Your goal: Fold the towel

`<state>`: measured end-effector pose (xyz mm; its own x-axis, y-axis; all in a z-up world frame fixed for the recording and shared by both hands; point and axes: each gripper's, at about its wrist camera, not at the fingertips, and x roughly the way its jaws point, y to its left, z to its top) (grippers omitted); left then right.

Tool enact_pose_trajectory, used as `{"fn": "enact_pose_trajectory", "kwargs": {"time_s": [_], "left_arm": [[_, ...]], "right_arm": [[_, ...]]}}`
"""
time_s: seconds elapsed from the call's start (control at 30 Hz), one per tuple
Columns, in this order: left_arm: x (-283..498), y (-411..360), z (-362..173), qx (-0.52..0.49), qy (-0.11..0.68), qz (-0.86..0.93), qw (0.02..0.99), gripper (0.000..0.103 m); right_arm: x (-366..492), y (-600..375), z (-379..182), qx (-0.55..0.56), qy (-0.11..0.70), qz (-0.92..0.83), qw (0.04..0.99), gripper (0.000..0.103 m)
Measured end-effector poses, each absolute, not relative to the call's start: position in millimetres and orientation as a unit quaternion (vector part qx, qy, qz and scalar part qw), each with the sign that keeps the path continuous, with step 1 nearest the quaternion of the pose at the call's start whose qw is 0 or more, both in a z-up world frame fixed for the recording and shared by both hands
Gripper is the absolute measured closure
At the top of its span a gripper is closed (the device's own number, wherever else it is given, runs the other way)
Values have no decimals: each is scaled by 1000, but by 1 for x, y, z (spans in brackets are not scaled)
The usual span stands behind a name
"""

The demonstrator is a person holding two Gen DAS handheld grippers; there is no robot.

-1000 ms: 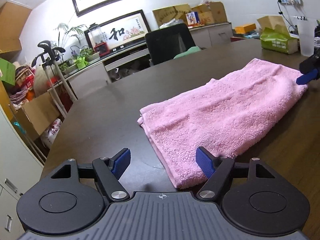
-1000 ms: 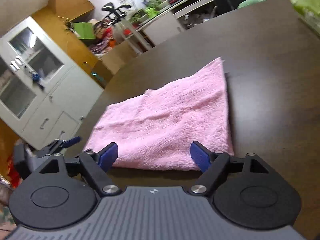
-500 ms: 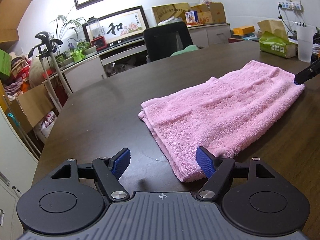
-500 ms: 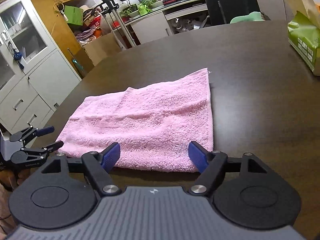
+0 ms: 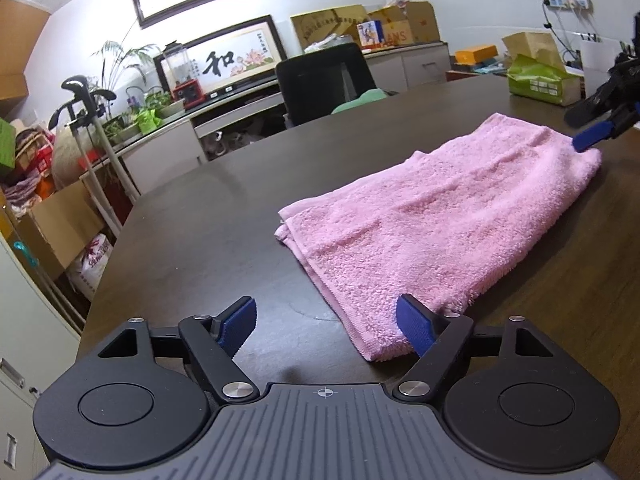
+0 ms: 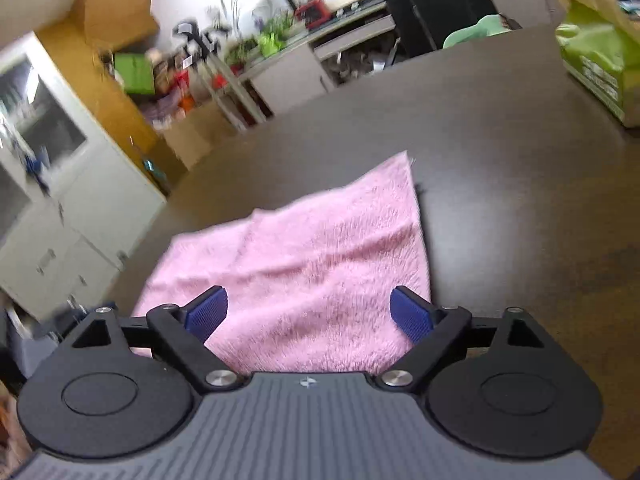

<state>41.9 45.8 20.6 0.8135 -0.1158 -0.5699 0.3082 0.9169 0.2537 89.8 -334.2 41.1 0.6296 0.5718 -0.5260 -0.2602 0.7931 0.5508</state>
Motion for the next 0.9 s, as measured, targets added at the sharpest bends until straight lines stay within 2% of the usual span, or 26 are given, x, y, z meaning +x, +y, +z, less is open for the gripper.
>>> {"fn": "enact_pose_trajectory", "kwargs": {"time_s": [0.33,0.57,0.63,0.7,0.83,0.9], "left_arm": [[48,58,26,109,283,-107,947,22],[50,57,24,112,289,-100,945,18],[49,56,24,114,289,-101,945,16],[49,54,23,116,289,-102,945,15],[48,51,21,122,291,-102,943,14],[48,49,20,126,291,-102,943,12]], "right_arm": [[121,-348,34,255,383,188,868,12],[144,-333,24,264,395,213,854,13],[147,-329,23,265,396,217,852,22],[148,-328,21,257,400,210,854,51],[148,-331,18,259,402,208,853,62],[148,-334,17,260,402,205,854,71]]}}
